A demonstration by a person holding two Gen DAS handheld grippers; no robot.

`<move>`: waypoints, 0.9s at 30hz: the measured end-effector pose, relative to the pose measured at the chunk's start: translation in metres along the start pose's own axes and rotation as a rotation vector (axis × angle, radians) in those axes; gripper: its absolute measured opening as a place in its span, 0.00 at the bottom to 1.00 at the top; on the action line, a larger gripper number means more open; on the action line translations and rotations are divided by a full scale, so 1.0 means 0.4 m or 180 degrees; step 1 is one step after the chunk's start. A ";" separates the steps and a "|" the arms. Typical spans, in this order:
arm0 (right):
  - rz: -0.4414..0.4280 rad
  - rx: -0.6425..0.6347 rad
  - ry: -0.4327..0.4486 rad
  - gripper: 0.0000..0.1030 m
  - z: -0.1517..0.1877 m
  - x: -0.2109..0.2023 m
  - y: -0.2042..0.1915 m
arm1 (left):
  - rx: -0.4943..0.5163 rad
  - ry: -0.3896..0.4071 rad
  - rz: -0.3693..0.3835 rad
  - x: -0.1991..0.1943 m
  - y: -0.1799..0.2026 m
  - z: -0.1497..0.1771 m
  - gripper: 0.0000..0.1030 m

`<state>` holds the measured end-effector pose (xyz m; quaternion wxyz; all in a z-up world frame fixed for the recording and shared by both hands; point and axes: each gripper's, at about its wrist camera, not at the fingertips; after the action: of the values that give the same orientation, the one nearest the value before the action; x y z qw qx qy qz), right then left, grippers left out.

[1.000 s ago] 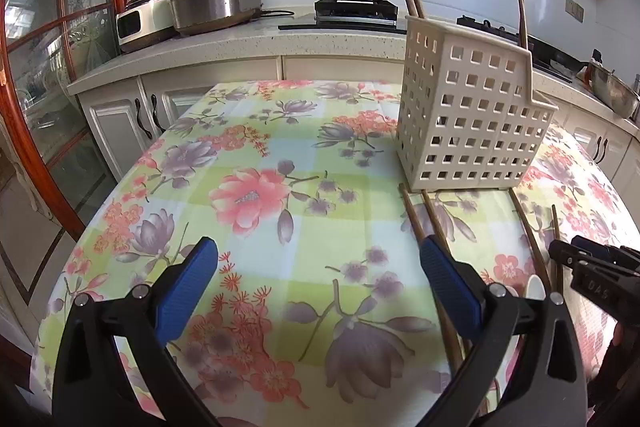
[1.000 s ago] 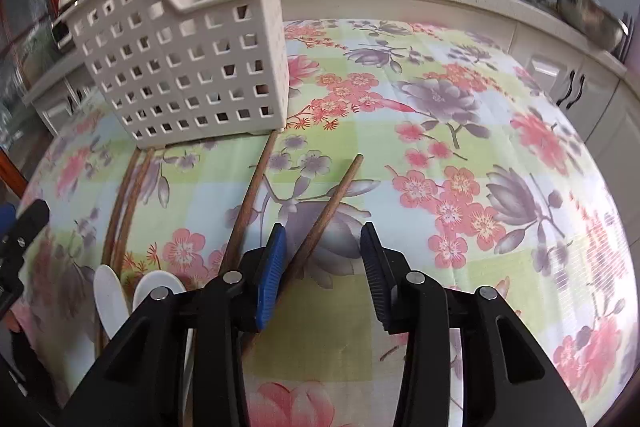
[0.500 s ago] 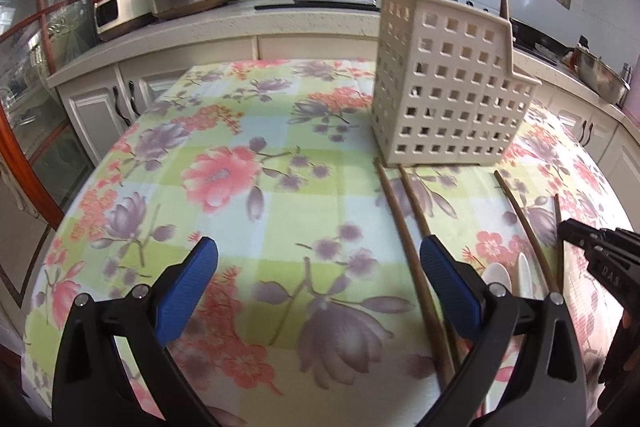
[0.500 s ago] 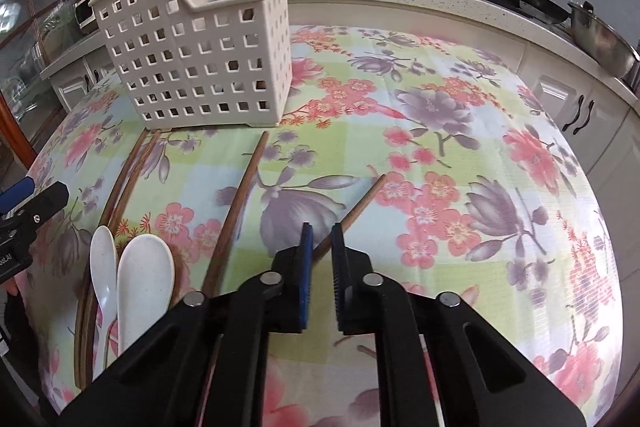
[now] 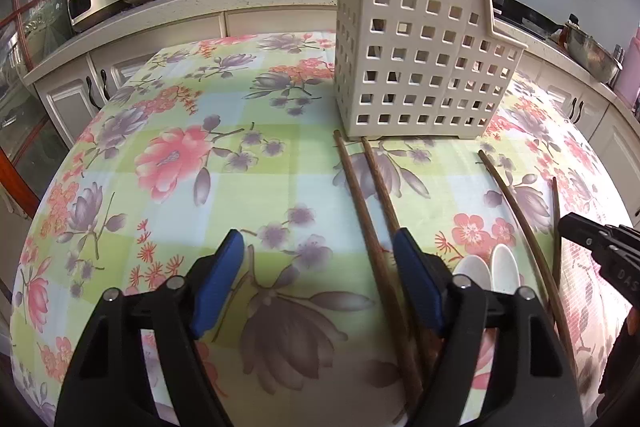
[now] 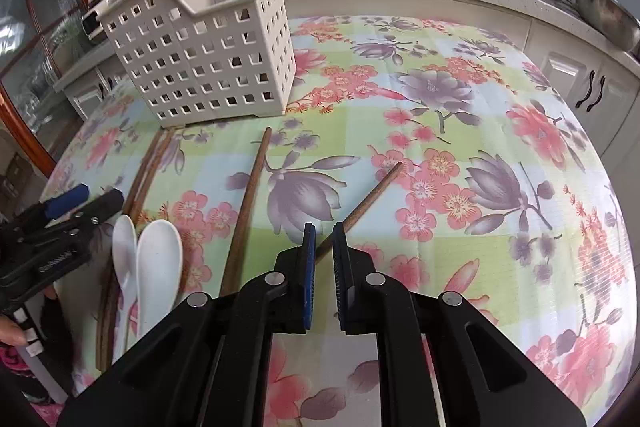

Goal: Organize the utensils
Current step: 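Close the left gripper on a wooden chopstick while the right gripper grasps another chopstick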

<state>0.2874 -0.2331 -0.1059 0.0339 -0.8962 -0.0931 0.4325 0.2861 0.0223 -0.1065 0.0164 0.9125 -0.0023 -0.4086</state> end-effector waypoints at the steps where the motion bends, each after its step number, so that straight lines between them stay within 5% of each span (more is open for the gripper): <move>1: 0.0008 0.0015 0.0017 0.11 0.000 -0.003 0.002 | 0.0001 -0.0014 0.0000 0.004 0.001 -0.001 0.65; 6: 0.0030 0.0099 0.0052 0.11 0.000 -0.010 0.013 | -0.0035 -0.0129 0.0091 0.029 0.003 -0.012 0.51; 10: 0.0074 0.0191 0.0047 0.11 0.001 -0.014 0.027 | 0.0046 -0.0133 -0.0088 0.048 0.025 -0.026 0.43; 12: 0.0091 0.0215 0.0018 0.11 0.004 -0.013 0.032 | 0.0087 -0.0115 -0.0086 0.050 0.036 -0.030 0.20; 14: 0.0096 0.0213 -0.0030 0.11 0.008 -0.009 0.031 | 0.0152 -0.0103 -0.0072 0.048 0.044 -0.028 0.09; 27: 0.0095 0.0298 -0.0052 0.16 0.003 0.001 0.002 | 0.0148 -0.0077 0.0110 0.024 0.016 -0.001 0.07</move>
<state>0.2869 -0.2338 -0.1072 0.0686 -0.8913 -0.0597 0.4442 0.2928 0.0157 -0.1132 0.0022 0.9075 -0.0278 -0.4192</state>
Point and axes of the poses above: each gripper's, at about its wrist camera, not at the fingertips, and x roughly the way its jaws point, y to its right, z to its underside, and after that the axes turned 1 degree about z, right-handed
